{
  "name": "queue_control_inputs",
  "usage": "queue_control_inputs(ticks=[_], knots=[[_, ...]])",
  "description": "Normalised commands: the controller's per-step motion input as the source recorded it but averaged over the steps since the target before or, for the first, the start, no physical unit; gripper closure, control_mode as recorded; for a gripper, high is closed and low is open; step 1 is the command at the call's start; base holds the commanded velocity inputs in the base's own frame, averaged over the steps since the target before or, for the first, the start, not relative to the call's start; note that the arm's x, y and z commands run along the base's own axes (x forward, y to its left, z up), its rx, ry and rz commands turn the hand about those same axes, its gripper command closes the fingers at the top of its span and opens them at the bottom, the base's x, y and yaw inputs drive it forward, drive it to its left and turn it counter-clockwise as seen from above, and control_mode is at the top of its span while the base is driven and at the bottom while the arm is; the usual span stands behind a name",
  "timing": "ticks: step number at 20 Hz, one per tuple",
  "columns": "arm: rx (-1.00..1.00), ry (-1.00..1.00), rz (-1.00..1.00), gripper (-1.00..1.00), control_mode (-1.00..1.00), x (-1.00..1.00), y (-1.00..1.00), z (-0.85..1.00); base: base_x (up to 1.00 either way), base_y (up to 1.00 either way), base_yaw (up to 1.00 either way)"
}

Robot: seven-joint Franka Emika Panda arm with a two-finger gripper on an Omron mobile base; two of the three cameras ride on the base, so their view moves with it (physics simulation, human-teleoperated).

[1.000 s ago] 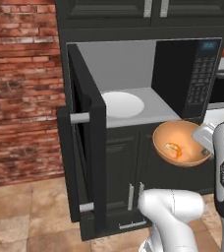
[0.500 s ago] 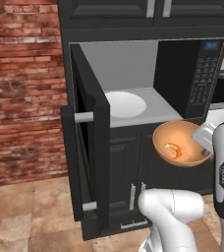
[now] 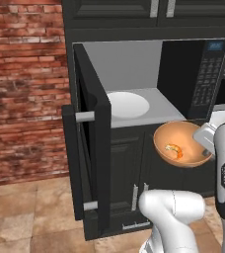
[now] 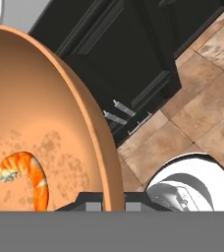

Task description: Remove the pear from the bowl and place it on the small plate. Then place the bowl with only the shrimp in the microwave, close the door, and press the start button to microwave the shrimp.

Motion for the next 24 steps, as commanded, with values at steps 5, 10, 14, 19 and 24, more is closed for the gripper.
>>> queue_control_inputs(ticks=[5, 10, 14, 19, 24], knots=[[0.10, -0.04, 0.03, 1.00, -1.00, 0.66, 0.18, 0.10, 0.00, 0.00, 0.00], [0.10, -0.08, 0.03, 1.00, -1.00, 0.98, 0.47, 0.34, 0.00, 0.00, 0.00], [0.02, 0.07, 0.00, 1.00, -1.00, 0.90, 0.24, 0.12, 0.00, 0.00, 0.00], [0.00, 0.21, 0.00, 1.00, -1.00, 0.92, 0.03, 0.02, 0.00, 0.00, 0.00], [0.00, 0.14, 0.00, 1.00, -1.00, 0.85, 0.07, 0.00, 0.00, 0.00, 0.00]])
